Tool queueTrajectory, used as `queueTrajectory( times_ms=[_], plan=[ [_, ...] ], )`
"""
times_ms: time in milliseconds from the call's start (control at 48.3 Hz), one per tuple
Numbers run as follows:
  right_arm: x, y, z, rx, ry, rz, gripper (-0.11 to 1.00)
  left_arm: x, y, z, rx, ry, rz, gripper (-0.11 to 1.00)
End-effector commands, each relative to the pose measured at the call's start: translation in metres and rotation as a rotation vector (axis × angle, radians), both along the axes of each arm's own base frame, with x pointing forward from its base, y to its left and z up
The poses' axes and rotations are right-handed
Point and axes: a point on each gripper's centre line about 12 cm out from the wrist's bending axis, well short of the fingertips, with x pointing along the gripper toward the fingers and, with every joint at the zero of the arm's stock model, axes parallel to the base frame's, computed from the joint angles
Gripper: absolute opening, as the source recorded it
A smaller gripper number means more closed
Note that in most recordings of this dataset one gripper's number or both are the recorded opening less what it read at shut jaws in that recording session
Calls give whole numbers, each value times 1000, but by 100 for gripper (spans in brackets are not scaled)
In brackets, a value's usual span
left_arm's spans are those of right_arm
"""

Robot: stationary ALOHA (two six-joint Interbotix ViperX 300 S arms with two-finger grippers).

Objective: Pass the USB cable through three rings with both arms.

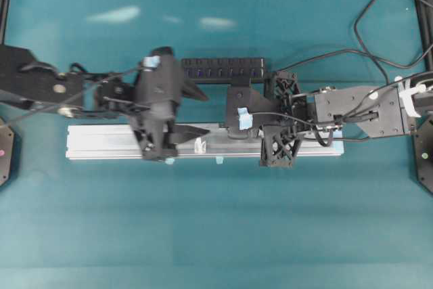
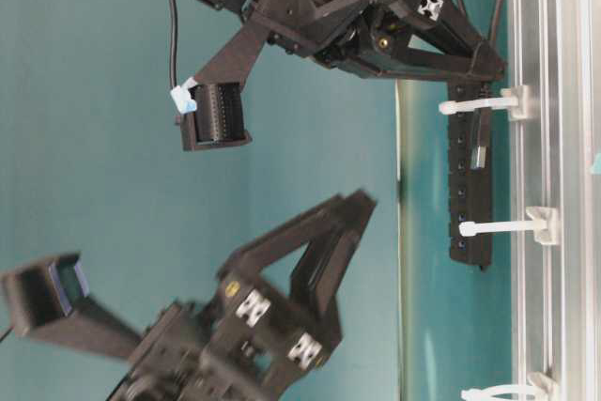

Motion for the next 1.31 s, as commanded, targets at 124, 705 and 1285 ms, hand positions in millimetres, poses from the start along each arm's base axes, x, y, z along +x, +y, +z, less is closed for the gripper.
queueTrajectory(
  times_ms=[124,705,1285],
  plan=[
    [3,1,7,12,-58,-2,-9,15,2,-20,0,29,0,82],
    [4,4,7,14,-65,5,-9,39,3,-48,-4,54,-3,81],
    [6,7,8,31,-86,-10,-9,37,2,-62,-14,94,0,68]
  ],
)
